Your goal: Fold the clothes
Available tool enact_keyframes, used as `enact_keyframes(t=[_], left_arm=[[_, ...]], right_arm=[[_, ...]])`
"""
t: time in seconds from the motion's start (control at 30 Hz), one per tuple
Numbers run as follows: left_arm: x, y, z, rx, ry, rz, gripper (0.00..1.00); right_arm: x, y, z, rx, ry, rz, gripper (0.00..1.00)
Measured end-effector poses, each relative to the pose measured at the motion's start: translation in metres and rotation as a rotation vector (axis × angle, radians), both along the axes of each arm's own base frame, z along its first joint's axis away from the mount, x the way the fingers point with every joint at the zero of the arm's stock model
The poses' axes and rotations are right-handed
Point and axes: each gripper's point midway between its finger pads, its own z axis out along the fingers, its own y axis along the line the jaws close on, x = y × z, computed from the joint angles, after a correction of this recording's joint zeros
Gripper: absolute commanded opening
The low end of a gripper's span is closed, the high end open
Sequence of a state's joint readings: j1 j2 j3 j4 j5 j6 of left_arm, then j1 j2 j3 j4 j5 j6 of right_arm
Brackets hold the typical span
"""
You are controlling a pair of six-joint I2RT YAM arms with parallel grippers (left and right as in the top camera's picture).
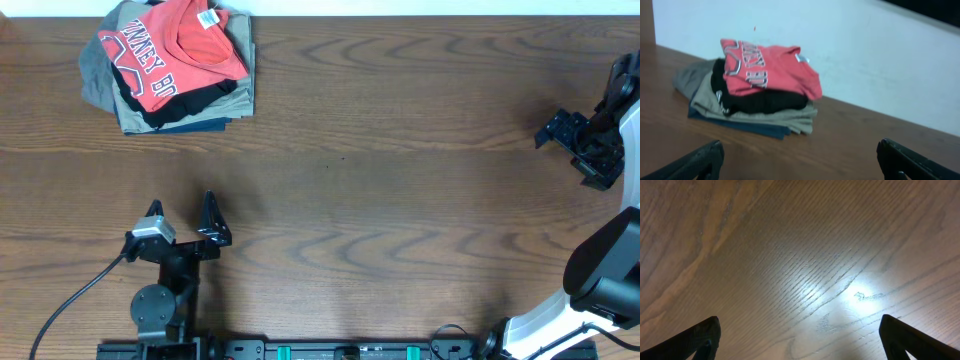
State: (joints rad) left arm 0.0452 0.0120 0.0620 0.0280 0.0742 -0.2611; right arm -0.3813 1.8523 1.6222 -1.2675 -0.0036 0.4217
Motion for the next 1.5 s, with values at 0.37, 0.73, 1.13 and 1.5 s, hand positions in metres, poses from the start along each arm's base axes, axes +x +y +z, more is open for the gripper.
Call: enact_keyframes(t=[0.37,0.73,1.13,1.5], left_arm=[[0.002,0.005,-0.035,-0.003,0.091,0.025,0.98],[0.002,0.005,-0.036,-0.003,0.095,0.028,0.98],[0.002,0.005,-0.036,-0.003,0.095,0.028,0.98],[0.002,0.005,-0.036,-0.003,0.096,0.028,0.98]], right_arm=[[0.000,0.000,0.000,0.000,0.000,0.000,0.99],[0.000,0.000,0.000,0.000,0.000,0.000,0.99],[0.000,0.000,0.000,0.000,0.000,0.000,0.99],[0.000,0.001,0.000,0.000,0.000,0.002,0.99]])
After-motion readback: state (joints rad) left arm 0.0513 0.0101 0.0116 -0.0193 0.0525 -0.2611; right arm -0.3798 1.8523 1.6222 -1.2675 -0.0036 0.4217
